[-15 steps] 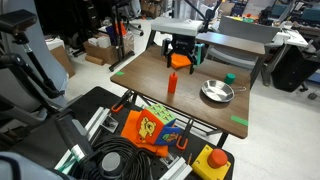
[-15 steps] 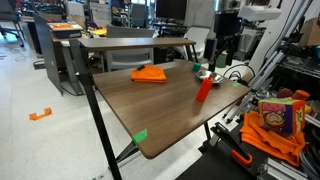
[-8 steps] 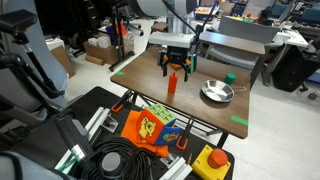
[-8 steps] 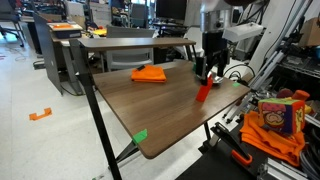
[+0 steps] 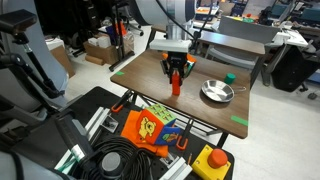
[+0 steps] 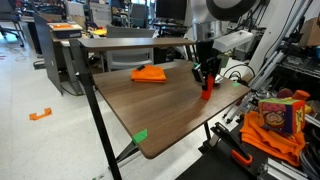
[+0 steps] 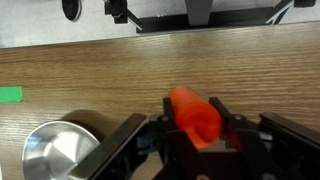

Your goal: Put the sauce bottle on the pan

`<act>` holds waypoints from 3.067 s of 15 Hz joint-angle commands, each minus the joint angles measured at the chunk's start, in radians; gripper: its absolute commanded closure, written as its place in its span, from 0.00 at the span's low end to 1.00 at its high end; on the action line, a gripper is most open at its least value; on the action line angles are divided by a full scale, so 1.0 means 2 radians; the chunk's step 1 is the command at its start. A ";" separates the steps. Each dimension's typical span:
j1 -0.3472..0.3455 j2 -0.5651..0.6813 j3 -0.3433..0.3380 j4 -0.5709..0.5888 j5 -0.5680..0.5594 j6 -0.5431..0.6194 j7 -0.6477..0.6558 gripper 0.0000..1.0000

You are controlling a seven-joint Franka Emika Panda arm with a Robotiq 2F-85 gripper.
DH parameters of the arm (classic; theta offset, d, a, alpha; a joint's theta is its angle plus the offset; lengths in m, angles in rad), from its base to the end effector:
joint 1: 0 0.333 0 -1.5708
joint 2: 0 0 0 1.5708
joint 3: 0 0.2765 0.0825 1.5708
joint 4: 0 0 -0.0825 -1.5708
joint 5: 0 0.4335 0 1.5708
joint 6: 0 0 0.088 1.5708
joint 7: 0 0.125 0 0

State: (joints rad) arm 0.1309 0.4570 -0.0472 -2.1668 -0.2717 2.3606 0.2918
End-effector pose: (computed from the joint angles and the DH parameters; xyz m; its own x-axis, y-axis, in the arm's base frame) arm 0.5347 0.0350 0.0662 0.9752 -0.0130 -0.2209 0.0382 -0.9734 0.2261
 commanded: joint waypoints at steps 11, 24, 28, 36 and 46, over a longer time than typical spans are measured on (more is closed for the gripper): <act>-0.072 -0.038 -0.034 0.069 0.049 -0.035 -0.012 0.87; -0.121 0.102 -0.041 0.208 0.119 -0.063 -0.022 0.87; -0.119 0.126 -0.041 0.227 0.115 -0.066 -0.022 0.80; -0.122 0.043 -0.035 0.130 0.108 -0.005 -0.081 0.00; -0.120 -0.090 -0.029 0.031 0.124 -0.191 -0.126 0.00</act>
